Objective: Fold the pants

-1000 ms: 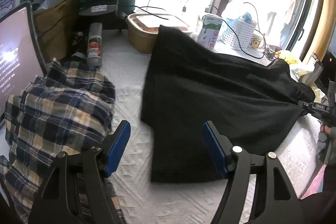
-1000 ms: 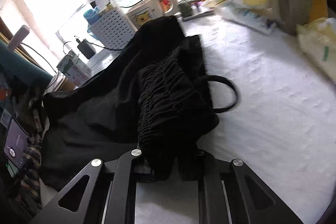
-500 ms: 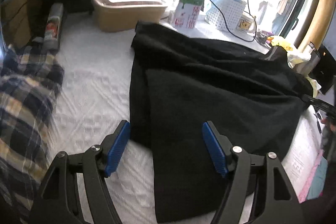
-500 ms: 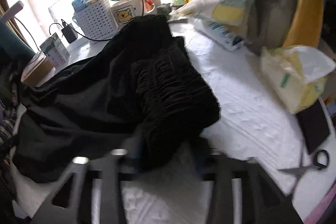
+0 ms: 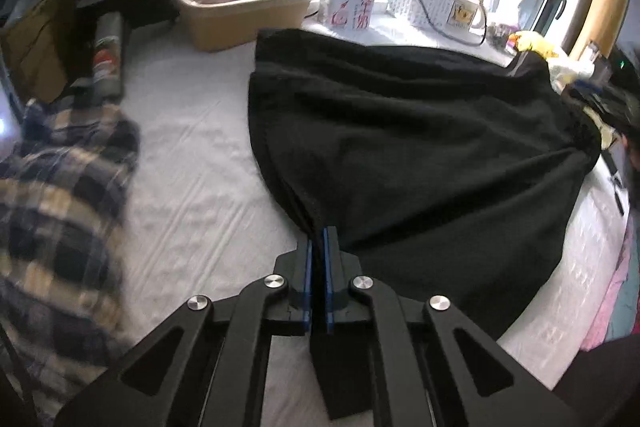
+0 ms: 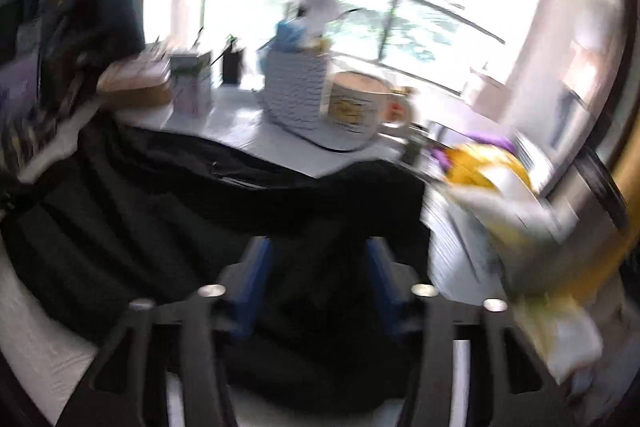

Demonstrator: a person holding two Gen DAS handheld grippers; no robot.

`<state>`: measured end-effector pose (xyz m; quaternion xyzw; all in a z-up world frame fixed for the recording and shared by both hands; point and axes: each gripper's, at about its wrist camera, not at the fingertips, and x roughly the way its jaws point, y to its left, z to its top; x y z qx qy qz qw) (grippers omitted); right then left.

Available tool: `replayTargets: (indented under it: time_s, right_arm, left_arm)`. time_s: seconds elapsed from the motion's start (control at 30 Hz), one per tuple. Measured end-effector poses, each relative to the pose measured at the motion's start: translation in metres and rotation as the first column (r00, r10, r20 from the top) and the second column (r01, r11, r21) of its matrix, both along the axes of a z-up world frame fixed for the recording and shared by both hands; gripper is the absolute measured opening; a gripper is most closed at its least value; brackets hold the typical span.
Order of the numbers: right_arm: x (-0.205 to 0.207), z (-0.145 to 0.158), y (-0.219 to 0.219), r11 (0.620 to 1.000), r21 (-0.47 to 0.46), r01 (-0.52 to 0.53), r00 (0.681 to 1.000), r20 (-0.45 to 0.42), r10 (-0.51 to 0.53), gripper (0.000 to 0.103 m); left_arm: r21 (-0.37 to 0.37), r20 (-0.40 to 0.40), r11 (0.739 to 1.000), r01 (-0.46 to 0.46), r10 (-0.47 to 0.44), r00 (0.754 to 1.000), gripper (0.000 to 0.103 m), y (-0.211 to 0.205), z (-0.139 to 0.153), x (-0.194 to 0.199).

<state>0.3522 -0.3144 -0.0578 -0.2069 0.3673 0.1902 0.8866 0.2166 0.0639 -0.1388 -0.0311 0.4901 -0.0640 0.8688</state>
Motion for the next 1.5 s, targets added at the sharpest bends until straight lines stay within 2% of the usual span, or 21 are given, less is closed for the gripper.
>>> replayTargets:
  time_s: [0.07, 0.13, 0.17, 0.2, 0.33, 0.47, 0.63, 0.77, 0.83, 0.87, 0.9, 0.93, 0.97, 1.0, 1.07, 1.23, 1.33, 1.43, 1.5]
  right_arm:
    - [0.021, -0.006, 0.017, 0.996, -0.042, -0.072, 0.997, -0.02, 0.072, 0.044]
    - [0.036, -0.008, 0.031, 0.987, -0.074, -0.14, 0.99, -0.036, 0.137, 0.044]
    - [0.043, -0.01, 0.039, 0.982, -0.085, -0.169, 0.985, -0.051, 0.165, 0.044]
    - [0.051, -0.012, 0.047, 0.974, -0.101, -0.201, 0.979, -0.069, 0.194, 0.044]
    - [0.073, -0.021, 0.07, 0.945, -0.119, -0.305, 0.948, -0.129, 0.29, 0.044]
    - [0.089, -0.037, 0.09, 0.927, -0.121, -0.355, 0.922, -0.208, 0.326, 0.044]
    - [0.091, -0.049, 0.101, 0.9, -0.119, -0.419, 0.885, -0.273, 0.376, 0.044]
    - [0.092, -0.062, 0.11, 0.878, -0.117, -0.465, 0.854, -0.32, 0.41, 0.044]
    - [0.091, -0.064, 0.111, 0.874, -0.093, -0.477, 0.85, -0.304, 0.431, 0.044]
    - [0.091, -0.065, 0.111, 0.874, -0.089, -0.478, 0.849, -0.301, 0.434, 0.044]
    - [0.092, -0.064, 0.11, 0.875, -0.082, -0.477, 0.849, -0.3, 0.435, 0.041]
    - [0.091, -0.064, 0.11, 0.874, -0.063, -0.482, 0.843, -0.306, 0.443, 0.033]
    - [0.091, -0.064, 0.111, 0.873, -0.051, -0.485, 0.839, -0.308, 0.448, 0.023]
    - [0.09, -0.064, 0.112, 0.875, -0.052, -0.481, 0.843, -0.299, 0.446, 0.02]
    - [0.092, -0.063, 0.114, 0.88, -0.047, -0.472, 0.851, -0.285, 0.441, 0.016]
    - [0.114, -0.058, 0.115, 0.919, -0.024, -0.394, 0.894, -0.242, 0.377, 0.013]
    - [0.127, -0.058, 0.116, 0.935, 0.004, -0.354, 0.905, -0.252, 0.343, 0.013]
    - [0.14, -0.058, 0.119, 0.952, 0.039, -0.304, 0.916, -0.263, 0.303, 0.013]
    - [0.148, -0.058, 0.118, 0.957, 0.064, -0.283, 0.918, -0.272, 0.289, 0.013]
  left_arm:
    - [0.011, -0.004, 1.0, -0.005, 0.005, 1.0, 0.013, 0.005, 0.006, 0.002]
    - [0.061, 0.026, 0.998, -0.034, 0.032, 0.999, 0.036, 0.012, 0.018, 0.009]
    - [0.06, 0.051, 0.997, -0.039, 0.036, 0.998, 0.056, 0.015, 0.025, 0.013]
    - [0.039, 0.092, 0.999, -0.036, 0.032, 0.995, 0.061, 0.019, 0.035, 0.02]
    - [0.01, 0.16, 1.0, -0.001, 0.0, 0.987, 0.061, 0.015, 0.051, 0.058]
    - [-0.011, 0.171, 0.996, 0.084, -0.081, 0.982, 0.061, -0.005, 0.05, 0.106]
    - [0.08, 0.139, 0.972, 0.22, -0.229, 0.963, 0.061, -0.045, 0.034, 0.151]
    - [0.154, 0.061, 0.932, 0.329, -0.341, 0.938, 0.061, -0.069, 0.012, 0.167]
    - [0.17, 0.03, 0.921, 0.352, -0.361, 0.932, 0.061, -0.074, 0.002, 0.173]
    - [0.173, 0.025, 0.922, 0.347, -0.356, 0.934, 0.055, -0.073, -0.001, 0.175]
    - [0.157, 0.031, 0.925, 0.345, -0.354, 0.935, 0.045, -0.071, -0.002, 0.175]
    - [0.14, 0.034, 0.929, 0.343, -0.351, 0.936, 0.038, -0.07, -0.002, 0.176]
    - [0.14, 0.033, 0.931, 0.338, -0.346, 0.938, 0.023, -0.069, -0.002, 0.177]
    - [0.133, 0.043, 0.934, 0.332, -0.34, 0.939, 0.014, -0.066, 0.0, 0.178]
    - [0.137, 0.058, 0.943, 0.305, -0.315, 0.947, 0.008, -0.063, 0.003, 0.182]
    - [0.137, 0.135, 0.96, 0.243, -0.261, 0.956, 0.007, -0.05, 0.019, 0.186]
    - [0.115, 0.162, 0.968, 0.222, -0.239, 0.957, 0.007, -0.042, 0.028, 0.188]
    - [0.064, 0.156, 0.968, 0.242, -0.249, 0.956, 0.008, -0.041, 0.029, 0.186]
    - [0.067, 0.139, 0.962, 0.264, -0.271, 0.953, 0.008, -0.045, 0.025, 0.184]
